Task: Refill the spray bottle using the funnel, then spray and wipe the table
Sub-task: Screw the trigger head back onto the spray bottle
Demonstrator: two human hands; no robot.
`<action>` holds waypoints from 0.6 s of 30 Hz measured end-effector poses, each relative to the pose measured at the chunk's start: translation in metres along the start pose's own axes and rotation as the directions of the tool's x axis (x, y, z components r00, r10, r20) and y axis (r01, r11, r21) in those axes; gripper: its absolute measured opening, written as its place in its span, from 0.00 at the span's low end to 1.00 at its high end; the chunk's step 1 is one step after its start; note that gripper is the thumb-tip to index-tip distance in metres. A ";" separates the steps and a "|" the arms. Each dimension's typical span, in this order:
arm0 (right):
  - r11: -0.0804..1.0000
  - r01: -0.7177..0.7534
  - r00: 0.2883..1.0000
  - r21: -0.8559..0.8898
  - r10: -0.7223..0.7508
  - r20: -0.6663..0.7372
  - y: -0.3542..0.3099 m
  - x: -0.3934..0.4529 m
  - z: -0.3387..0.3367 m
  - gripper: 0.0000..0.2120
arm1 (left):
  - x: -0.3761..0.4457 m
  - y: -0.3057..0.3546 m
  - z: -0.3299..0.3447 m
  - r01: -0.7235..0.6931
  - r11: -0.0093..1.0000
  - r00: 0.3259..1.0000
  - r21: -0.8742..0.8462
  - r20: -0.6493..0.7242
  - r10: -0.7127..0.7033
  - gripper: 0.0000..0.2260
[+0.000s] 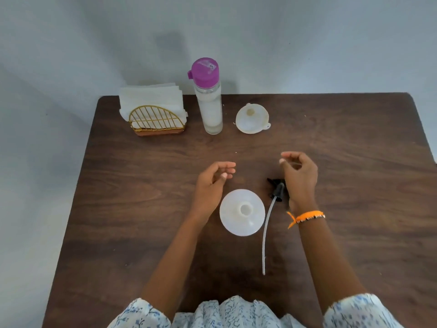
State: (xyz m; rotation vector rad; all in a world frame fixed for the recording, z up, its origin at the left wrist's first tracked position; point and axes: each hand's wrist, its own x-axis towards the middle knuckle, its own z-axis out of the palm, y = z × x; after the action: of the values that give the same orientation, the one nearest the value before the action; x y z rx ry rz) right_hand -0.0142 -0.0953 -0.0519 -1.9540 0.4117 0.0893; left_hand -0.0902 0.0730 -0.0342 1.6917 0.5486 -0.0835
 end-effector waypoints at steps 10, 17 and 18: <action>0.935 0.050 0.997 -0.350 -0.024 0.078 0.041 -0.051 -0.011 0.05 | -0.054 -0.020 0.006 -0.110 0.994 0.993 -0.012 0.047 0.110 0.17; 0.815 0.011 1.000 -0.579 0.001 0.020 0.021 -0.058 0.001 0.22 | -0.068 -0.016 0.011 -0.274 0.953 0.961 0.132 0.085 0.265 0.25; 0.810 0.012 1.000 -0.587 -0.002 0.017 0.019 -0.059 0.001 0.22 | -0.070 -0.013 0.011 -0.297 0.947 0.954 0.126 0.090 0.287 0.23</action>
State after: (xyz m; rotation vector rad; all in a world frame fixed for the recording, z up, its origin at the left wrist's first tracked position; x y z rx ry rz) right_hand -0.0756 -0.0870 -0.0545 -2.5684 0.3949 0.2530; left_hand -0.1546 0.0424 -0.0238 1.8815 0.2385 0.0343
